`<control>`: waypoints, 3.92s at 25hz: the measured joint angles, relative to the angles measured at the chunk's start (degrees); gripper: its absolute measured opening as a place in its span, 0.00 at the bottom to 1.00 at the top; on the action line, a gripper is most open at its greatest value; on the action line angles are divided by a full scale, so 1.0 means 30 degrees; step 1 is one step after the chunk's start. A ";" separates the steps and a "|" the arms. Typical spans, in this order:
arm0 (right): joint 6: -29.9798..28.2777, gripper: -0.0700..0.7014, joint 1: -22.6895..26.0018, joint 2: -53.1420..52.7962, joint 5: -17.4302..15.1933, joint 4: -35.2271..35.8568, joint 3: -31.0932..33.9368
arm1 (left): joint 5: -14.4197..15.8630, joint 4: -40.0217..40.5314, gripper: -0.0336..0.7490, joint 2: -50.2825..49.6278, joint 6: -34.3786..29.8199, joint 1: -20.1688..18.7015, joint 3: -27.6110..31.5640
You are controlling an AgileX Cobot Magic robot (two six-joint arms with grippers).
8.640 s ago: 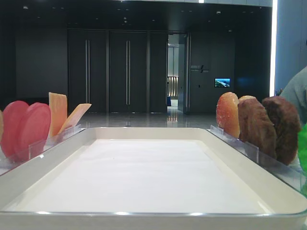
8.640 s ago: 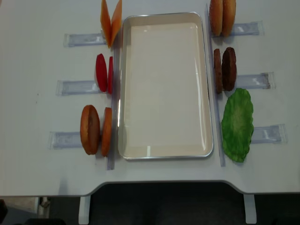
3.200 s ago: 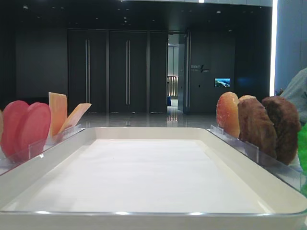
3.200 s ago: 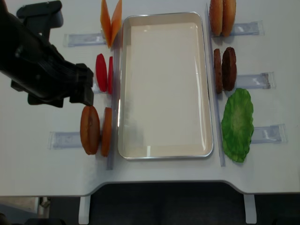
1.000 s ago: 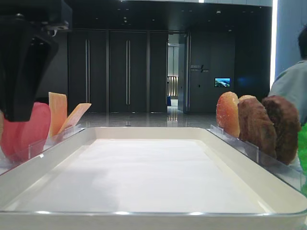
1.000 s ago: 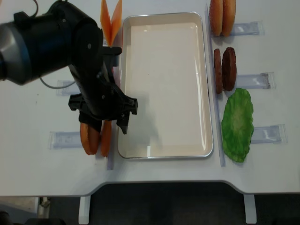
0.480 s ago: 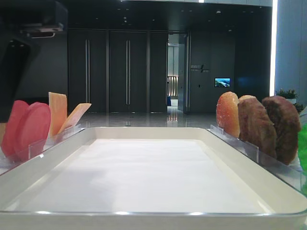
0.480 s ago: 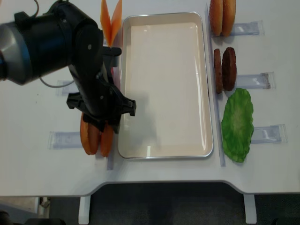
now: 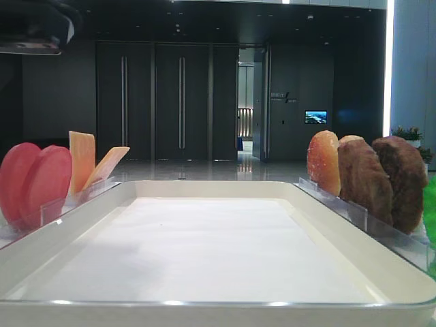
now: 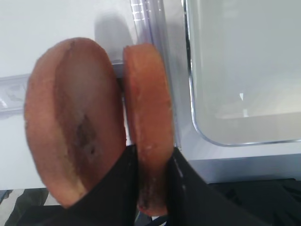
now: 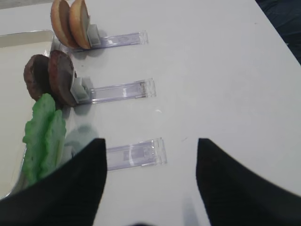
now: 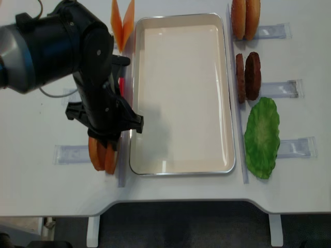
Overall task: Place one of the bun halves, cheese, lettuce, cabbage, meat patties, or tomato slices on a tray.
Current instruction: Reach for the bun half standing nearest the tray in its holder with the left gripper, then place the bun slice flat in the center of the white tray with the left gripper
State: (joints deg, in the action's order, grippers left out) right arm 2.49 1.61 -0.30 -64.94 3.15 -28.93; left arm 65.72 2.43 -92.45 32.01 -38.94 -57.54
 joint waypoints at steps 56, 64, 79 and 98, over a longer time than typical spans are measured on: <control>0.0000 0.62 0.0000 0.0000 0.0000 0.0000 0.0000 | -0.4238 -1.0294 0.19 0.2738 -0.9103 0.0988 -0.1107; 0.0000 0.62 0.0000 0.0000 0.0000 0.0000 0.0000 | -0.6508 -1.6733 0.19 0.2008 -1.6381 0.3343 0.2032; 0.0000 0.62 0.0000 0.0000 0.0000 0.0000 0.0000 | -0.8173 -2.3198 0.19 -0.1920 -2.2744 0.3779 0.2706; 0.0000 0.62 0.0000 0.0000 0.0000 0.0000 0.0000 | -0.8828 -2.4547 0.19 -0.3345 -2.3377 0.3779 0.2706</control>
State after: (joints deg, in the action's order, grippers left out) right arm 2.49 1.61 -0.30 -64.94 3.15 -28.93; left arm 39.24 -71.21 -102.48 -38.12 -27.61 -49.42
